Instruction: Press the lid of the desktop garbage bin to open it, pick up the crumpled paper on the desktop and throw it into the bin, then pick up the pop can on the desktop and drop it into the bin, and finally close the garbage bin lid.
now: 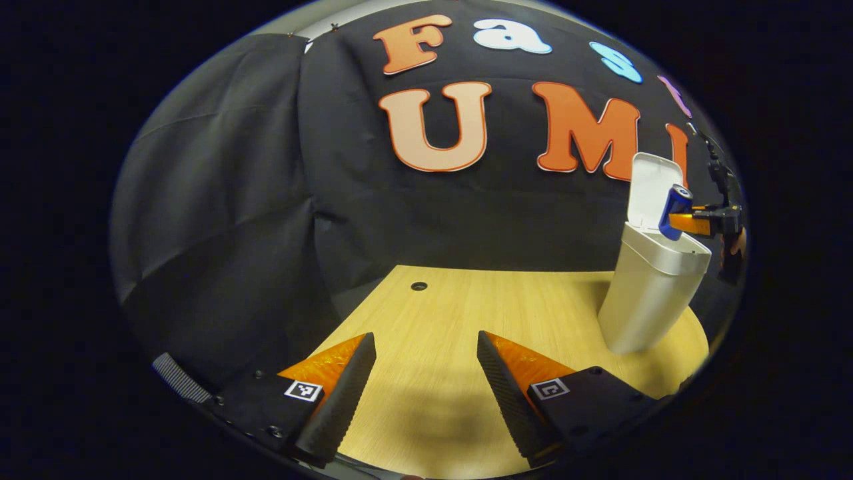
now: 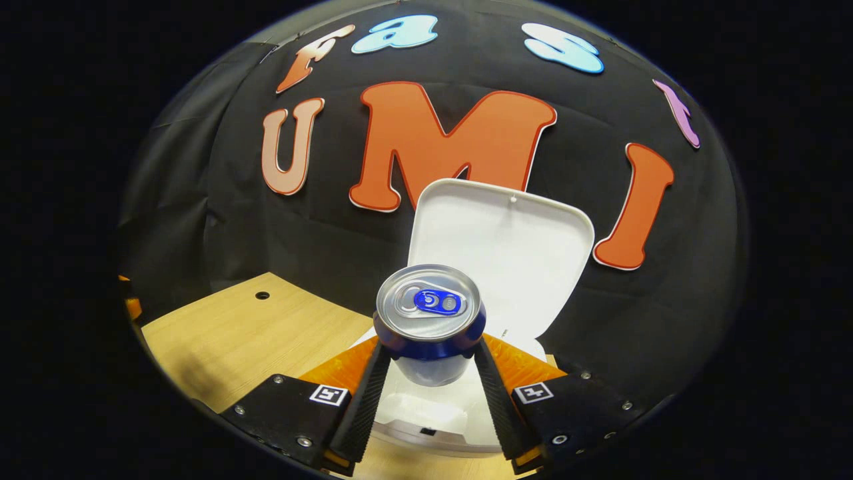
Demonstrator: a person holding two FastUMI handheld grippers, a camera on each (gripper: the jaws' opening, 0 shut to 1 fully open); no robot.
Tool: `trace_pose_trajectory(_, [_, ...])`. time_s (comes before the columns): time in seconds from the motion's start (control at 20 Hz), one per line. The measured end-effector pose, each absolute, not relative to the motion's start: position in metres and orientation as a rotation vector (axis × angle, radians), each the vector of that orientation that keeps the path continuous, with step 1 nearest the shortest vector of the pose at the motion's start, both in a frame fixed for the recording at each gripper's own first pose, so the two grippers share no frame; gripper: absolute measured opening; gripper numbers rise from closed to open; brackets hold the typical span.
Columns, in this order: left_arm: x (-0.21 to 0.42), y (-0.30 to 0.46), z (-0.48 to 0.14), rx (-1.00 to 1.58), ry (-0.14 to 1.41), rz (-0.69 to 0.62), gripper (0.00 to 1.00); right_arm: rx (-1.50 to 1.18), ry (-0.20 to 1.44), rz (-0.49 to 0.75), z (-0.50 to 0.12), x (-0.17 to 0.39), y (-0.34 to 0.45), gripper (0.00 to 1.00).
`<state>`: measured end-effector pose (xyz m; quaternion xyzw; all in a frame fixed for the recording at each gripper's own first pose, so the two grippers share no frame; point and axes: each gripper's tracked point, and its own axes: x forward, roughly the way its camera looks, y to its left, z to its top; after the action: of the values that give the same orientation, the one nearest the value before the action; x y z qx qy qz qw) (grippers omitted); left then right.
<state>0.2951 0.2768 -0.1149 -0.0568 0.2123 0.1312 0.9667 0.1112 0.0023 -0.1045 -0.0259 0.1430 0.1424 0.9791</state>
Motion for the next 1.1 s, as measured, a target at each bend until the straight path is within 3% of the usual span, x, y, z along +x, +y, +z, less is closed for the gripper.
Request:
trace_pose_trajectory(0.3, [0.271,0.300,-0.119,-0.114,0.432,0.337,0.98,-0.051,0.337,0.285,-0.124,0.114,0.010,0.77])
trace_pose_trajectory(0.8, [0.284,0.293,-0.120,-0.108,0.426,0.308,0.98,-0.045,0.351,0.236,-0.127,0.113,-0.012,0.81])
trace_pose_trajectory(1.1, [0.288,0.288,-0.119,-0.111,0.429,0.290,0.98,-0.044,0.341,0.204,-0.120,0.112,-0.026,0.90])
